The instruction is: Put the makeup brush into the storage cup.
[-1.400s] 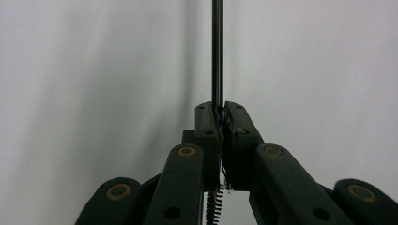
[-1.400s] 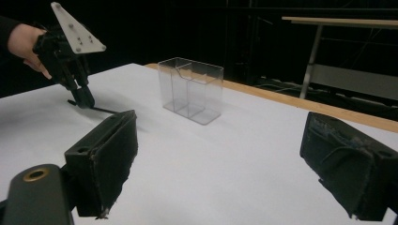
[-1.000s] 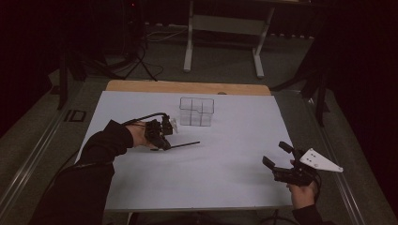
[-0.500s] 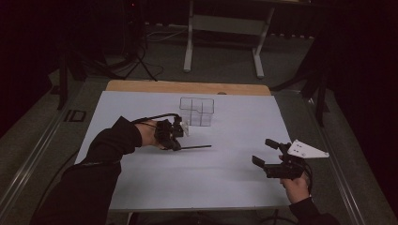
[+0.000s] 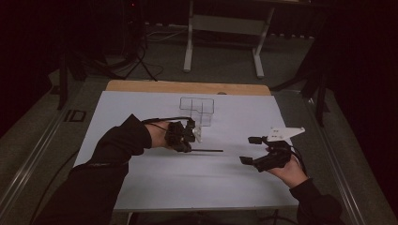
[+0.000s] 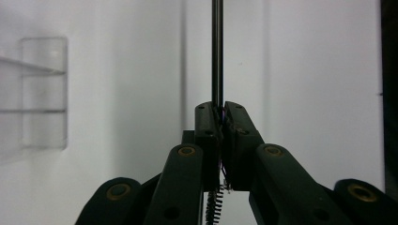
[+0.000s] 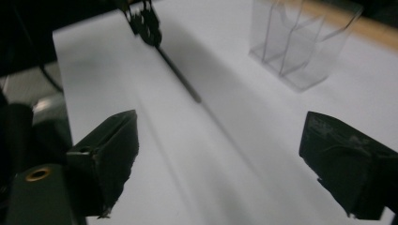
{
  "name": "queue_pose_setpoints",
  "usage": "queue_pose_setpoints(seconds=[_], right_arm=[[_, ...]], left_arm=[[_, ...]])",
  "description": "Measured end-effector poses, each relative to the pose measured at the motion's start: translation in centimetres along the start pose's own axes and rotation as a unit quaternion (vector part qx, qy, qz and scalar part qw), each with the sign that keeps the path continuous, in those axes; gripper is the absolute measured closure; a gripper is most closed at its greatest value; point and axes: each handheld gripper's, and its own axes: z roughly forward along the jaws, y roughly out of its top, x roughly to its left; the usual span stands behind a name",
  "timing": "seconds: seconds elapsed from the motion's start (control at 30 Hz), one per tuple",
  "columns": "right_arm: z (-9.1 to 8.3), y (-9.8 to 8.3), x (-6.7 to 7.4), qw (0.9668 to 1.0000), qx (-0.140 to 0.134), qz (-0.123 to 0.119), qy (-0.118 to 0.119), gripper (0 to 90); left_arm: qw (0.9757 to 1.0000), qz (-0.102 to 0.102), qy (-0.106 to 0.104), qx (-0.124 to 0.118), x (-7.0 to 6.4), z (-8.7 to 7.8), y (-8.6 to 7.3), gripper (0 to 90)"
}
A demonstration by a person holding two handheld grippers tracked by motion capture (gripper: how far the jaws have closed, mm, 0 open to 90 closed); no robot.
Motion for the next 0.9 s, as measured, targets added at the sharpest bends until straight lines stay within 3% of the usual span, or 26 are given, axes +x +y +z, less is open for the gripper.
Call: queue_pose_setpoints(seconds=[0.1, 0.17, 0.27, 0.53, 0.9], right_arm=[[1.0, 0.8, -0.3, 0.9982, 0.056, 0.004, 0.019, 16.8], [1.7, 1.2, -0.5, 0.9950, 0.092, 0.005, 0.038, 18.6], [2.5, 1.7, -0.5, 0.9899, 0.136, -0.007, 0.038, 21.6], [4.0, 2.4, -0.8, 0.9808, 0.187, -0.032, 0.043, 31.0], [6.1, 3.2, -0.5, 0.9677, 0.236, -0.044, 0.078, 49.7]], left_arm=[[0.9999, 0.013, 0.002, 0.000, -0.3, 0.1, 0.6, 86.2], [0.9999, 0.015, -0.003, -0.002, -0.4, 0.1, 0.9, 86.1], [0.9997, 0.023, 0.002, -0.001, -0.5, 0.2, 1.3, 86.1], [0.9990, 0.042, 0.014, 0.004, -0.9, 0.6, 2.3, 86.1], [0.9978, 0.062, 0.018, 0.015, -1.3, 1.5, 3.6, 86.1]])
